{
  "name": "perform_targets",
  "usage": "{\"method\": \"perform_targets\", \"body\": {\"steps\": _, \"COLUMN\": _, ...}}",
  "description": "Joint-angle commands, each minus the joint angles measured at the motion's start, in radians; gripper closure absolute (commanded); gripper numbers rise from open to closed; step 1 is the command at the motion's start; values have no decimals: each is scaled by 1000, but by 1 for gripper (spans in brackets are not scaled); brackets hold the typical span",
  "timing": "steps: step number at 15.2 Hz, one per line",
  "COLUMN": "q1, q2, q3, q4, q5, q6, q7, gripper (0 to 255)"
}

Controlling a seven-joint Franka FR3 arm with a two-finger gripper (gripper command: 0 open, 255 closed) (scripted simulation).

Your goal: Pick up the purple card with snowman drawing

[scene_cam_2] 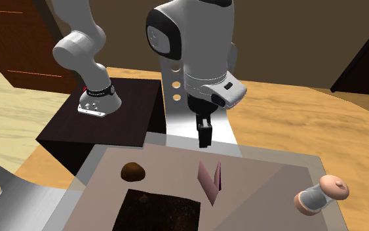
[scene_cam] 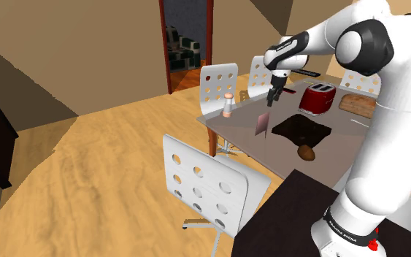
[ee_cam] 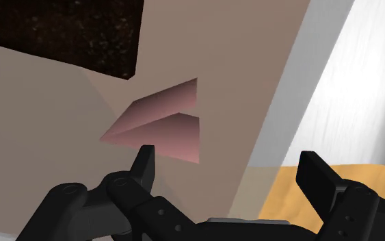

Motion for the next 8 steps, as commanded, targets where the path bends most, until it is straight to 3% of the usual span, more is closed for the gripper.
{"method": "perform_targets", "body": {"steps": 1, "q1": -31, "q2": 85, "q3": 2, "q4": 60, "q5": 50, "q6": -1, "q7": -58, "gripper": 0}}
{"method": "perform_targets", "body": {"steps": 8, "q1": -180, "q2": 397, "q3": 52, "q4": 375, "q5": 178, "q6": -77, "q7": -195, "gripper": 0}}
